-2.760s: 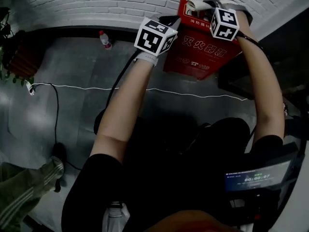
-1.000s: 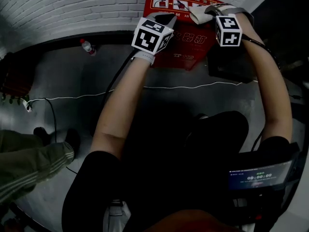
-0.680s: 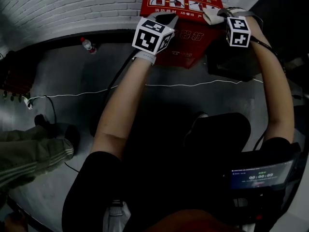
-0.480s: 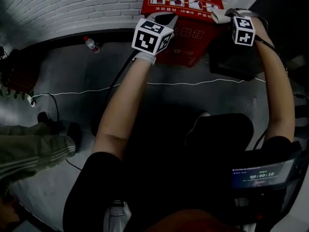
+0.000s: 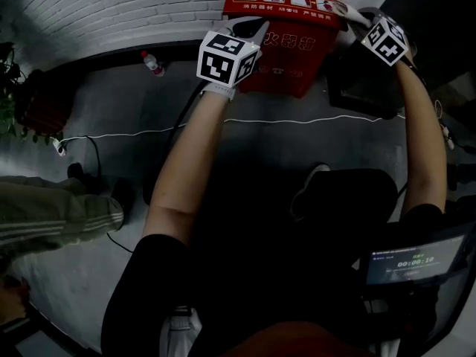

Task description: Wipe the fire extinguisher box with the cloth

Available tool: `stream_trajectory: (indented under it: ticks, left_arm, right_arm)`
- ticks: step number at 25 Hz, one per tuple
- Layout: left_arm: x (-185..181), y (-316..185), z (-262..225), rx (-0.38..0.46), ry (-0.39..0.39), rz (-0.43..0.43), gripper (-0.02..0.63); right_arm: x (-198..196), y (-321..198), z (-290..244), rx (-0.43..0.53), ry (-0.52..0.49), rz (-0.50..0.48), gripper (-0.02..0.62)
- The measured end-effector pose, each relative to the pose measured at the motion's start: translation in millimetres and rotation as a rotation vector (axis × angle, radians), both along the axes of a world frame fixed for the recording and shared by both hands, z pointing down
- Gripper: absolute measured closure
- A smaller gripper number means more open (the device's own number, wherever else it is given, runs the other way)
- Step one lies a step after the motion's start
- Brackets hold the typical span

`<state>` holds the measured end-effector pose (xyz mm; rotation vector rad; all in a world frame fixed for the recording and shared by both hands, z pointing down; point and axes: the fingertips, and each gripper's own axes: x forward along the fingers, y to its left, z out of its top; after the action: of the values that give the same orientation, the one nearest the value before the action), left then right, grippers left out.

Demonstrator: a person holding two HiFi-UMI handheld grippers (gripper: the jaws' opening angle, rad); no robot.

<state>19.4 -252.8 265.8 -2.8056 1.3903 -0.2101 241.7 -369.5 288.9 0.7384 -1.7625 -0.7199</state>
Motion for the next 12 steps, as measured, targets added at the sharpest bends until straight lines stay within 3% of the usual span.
stream_trajectory:
  ticks: [3,7,10,12]
  left_arm:
    - [-9.3,18.5,-14.8,0.036,0.017,0.01,0.603]
    - [-16.8,38.6,-26.9,0.081,0.04,0.047,0.603]
    - [-25.0,52.7,-29.7,0.095,0.09,0.06,0.603]
    - [-31.9,62.1,-30.0,0.09,0.147,0.064,0.603]
  right_arm:
    - [-38.9,40.6,-27.4,-0.06,-0.398,-0.025,0.5]
    - [-83.9,99.1,-42.9,-0.198,-0.829,-0.105,0.499]
    - [-106.7,136.4,-49.6,-0.307,-1.098,-0.139,0.499]
    - [-117.9,155.4,-50.9,-0.354,-1.203,-0.161,0.499]
